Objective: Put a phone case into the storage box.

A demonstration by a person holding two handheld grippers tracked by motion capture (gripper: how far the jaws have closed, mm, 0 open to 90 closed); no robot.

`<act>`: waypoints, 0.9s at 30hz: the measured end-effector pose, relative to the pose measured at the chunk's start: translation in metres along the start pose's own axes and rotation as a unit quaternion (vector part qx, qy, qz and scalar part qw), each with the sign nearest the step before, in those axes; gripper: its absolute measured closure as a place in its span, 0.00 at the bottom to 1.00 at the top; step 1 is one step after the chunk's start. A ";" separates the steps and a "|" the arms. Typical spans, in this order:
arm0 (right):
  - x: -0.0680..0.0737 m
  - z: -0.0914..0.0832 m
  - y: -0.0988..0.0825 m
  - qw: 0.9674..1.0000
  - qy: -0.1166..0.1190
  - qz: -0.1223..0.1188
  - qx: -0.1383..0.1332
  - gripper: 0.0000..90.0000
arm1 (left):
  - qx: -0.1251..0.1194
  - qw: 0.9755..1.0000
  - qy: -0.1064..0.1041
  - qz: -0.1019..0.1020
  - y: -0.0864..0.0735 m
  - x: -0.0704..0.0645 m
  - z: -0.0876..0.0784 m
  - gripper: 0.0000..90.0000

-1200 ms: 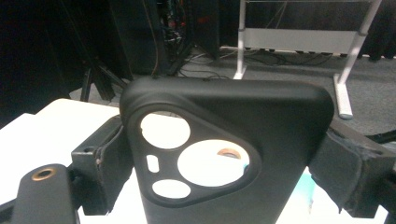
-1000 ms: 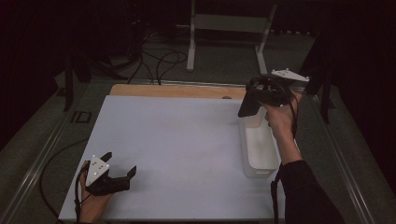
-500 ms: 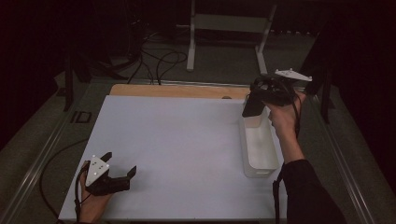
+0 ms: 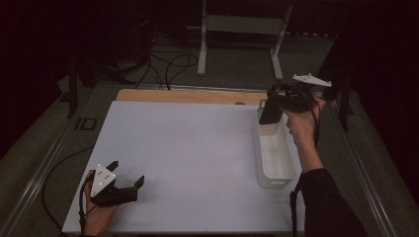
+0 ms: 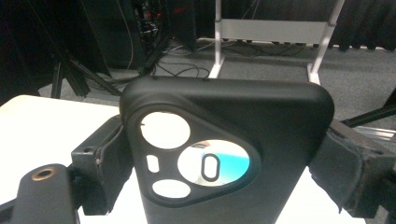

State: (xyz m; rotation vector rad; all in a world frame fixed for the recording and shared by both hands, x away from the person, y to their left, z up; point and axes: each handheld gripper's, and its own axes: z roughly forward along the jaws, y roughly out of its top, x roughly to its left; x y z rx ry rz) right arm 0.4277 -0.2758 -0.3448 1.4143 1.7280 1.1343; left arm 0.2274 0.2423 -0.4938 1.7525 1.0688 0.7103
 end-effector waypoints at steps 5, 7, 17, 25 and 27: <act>-0.002 0.002 -0.003 1.000 -0.004 -0.001 0.004 0.16 | 0.000 1.000 0.000 -0.001 0.000 0.000 0.000 0.00; -0.002 0.003 -0.005 1.000 -0.005 -0.002 0.006 0.16 | 0.000 1.000 0.000 -0.001 0.000 0.000 0.000 0.00; -0.005 0.007 -0.011 1.000 -0.009 0.000 0.014 0.16 | 0.001 1.000 0.000 -0.001 0.000 0.000 0.000 0.00; -0.006 0.011 -0.017 1.000 -0.011 0.003 0.020 0.16 | 0.000 1.000 0.001 -0.001 0.000 0.000 0.000 0.00; -0.006 0.012 -0.018 1.000 -0.011 0.003 0.021 0.16 | 0.000 1.000 0.001 0.000 0.000 0.000 0.000 0.00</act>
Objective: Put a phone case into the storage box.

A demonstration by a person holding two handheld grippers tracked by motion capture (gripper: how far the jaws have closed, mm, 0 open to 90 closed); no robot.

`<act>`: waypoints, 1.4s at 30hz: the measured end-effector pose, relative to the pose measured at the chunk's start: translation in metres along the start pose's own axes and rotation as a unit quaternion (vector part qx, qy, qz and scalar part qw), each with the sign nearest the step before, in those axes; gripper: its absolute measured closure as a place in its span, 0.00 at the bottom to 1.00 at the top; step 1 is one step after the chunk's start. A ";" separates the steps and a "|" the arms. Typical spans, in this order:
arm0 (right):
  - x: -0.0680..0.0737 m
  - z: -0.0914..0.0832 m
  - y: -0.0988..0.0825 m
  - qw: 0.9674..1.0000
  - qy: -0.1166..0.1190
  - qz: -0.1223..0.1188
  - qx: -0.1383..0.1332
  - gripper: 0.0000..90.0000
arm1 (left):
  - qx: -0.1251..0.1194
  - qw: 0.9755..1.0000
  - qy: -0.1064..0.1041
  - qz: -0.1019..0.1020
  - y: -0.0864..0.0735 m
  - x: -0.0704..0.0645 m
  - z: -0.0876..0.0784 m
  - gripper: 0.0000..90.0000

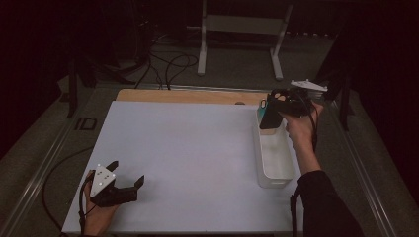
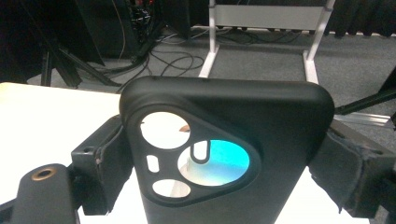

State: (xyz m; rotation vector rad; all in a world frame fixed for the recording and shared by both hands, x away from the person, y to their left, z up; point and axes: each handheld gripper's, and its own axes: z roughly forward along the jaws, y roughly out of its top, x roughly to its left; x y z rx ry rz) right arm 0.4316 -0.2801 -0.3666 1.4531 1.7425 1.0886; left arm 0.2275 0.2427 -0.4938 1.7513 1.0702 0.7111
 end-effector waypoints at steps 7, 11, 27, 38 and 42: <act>0.002 0.007 -0.007 1.000 -0.002 0.000 0.009 0.16 | 0.000 1.000 0.000 0.000 0.000 0.000 0.000 0.00; 0.002 0.009 -0.010 1.000 -0.003 0.001 0.013 0.16 | 0.000 1.000 0.000 0.000 0.000 0.000 0.000 0.00; 0.001 0.021 -0.021 1.000 -0.014 0.002 0.027 0.16 | 0.001 1.000 -0.001 0.000 0.000 0.000 0.001 0.00; 0.002 0.030 -0.025 0.999 -0.021 0.004 0.040 0.16 | 0.000 1.000 -0.001 0.001 0.000 -0.001 0.000 0.00; 0.001 0.034 -0.028 0.999 -0.023 0.007 0.046 0.16 | 0.000 1.000 -0.001 0.001 0.000 0.000 0.000 0.00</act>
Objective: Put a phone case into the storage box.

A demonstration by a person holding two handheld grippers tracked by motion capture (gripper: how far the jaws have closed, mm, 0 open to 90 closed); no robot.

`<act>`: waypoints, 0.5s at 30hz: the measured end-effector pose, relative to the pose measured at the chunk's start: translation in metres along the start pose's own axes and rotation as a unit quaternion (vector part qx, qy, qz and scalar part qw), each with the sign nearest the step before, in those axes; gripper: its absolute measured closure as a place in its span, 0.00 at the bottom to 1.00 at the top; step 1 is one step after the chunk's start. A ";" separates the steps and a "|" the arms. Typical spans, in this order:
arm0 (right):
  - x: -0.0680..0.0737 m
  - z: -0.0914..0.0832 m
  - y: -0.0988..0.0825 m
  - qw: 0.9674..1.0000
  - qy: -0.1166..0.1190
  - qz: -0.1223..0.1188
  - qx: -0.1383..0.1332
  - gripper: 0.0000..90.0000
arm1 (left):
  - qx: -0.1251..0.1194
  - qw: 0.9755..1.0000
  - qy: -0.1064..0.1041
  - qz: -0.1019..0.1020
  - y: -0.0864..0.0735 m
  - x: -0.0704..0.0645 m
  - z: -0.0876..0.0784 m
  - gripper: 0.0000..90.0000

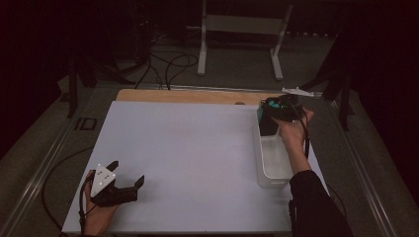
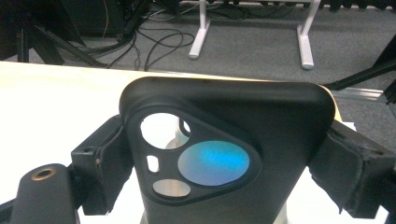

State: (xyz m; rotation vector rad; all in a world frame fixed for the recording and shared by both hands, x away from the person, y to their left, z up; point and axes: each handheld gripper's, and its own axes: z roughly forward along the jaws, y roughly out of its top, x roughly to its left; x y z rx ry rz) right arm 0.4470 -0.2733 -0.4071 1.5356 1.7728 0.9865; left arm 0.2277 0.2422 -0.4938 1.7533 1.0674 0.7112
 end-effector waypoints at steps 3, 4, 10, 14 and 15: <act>0.000 0.003 -0.002 1.000 -0.001 0.000 0.004 0.16 | 0.001 1.000 0.000 0.001 0.000 0.000 0.000 0.00; 0.000 0.004 -0.003 1.000 -0.002 0.000 0.005 0.16 | 0.002 1.000 0.000 0.000 0.000 0.000 0.000 0.00; -0.002 0.009 -0.007 1.000 -0.006 0.004 0.013 0.16 | 0.002 1.000 0.000 0.001 0.000 0.000 0.000 0.00; -0.002 0.011 -0.007 1.000 -0.008 0.002 0.015 0.16 | 0.002 1.000 0.000 0.001 0.000 0.000 0.001 0.00; -0.002 0.012 -0.007 1.000 -0.009 0.001 0.015 0.16 | 0.002 1.000 0.000 0.001 0.000 0.000 0.001 0.00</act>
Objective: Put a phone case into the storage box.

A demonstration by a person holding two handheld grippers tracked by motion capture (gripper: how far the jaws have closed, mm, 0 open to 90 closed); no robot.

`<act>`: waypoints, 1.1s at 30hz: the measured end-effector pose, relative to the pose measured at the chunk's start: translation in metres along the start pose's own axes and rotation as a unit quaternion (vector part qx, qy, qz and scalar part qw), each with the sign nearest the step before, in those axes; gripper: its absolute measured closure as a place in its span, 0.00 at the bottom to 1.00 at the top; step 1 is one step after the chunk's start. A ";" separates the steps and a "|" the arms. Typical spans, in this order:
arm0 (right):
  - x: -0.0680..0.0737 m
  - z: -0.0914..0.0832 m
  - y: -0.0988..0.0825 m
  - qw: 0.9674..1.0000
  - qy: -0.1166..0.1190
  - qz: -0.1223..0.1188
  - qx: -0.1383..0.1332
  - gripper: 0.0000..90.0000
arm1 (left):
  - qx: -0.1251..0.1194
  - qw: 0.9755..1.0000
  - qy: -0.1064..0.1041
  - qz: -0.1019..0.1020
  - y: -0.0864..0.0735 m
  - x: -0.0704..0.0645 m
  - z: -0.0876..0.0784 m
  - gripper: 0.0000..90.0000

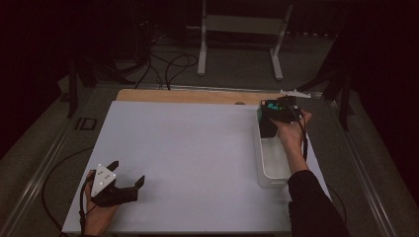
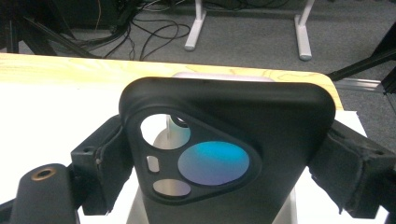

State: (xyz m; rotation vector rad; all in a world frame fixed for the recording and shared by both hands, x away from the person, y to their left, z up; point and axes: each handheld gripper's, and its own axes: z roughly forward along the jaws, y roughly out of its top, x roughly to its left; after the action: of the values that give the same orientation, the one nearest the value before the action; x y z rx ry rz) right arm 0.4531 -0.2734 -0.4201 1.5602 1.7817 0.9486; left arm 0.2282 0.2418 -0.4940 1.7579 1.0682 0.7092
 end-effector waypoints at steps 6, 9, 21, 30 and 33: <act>0.000 0.007 -0.003 1.000 -0.006 0.000 0.010 0.16 | -0.001 1.000 0.000 -0.001 0.000 0.000 -0.001 0.00; 0.001 0.008 -0.003 1.000 -0.007 0.000 0.009 0.16 | -0.001 1.000 0.001 -0.001 -0.001 0.000 -0.001 0.00; 0.006 0.019 -0.001 1.000 -0.022 -0.003 0.005 0.15 | 0.000 1.000 0.000 0.000 -0.001 0.000 0.000 0.00; 0.004 0.024 -0.001 1.000 -0.030 0.006 -0.004 0.15 | 0.001 1.000 0.000 -0.001 -0.001 0.000 0.000 0.00; 0.004 0.026 -0.001 0.999 -0.032 0.007 -0.007 0.15 | 0.001 1.000 -0.001 -0.002 -0.001 0.000 0.000 0.00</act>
State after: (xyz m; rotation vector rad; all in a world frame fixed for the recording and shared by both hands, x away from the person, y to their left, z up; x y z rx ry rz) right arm 0.4726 -0.2661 -0.4354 1.5792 1.7200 0.9060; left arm 0.2282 0.2419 -0.4946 1.7577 1.0709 0.7055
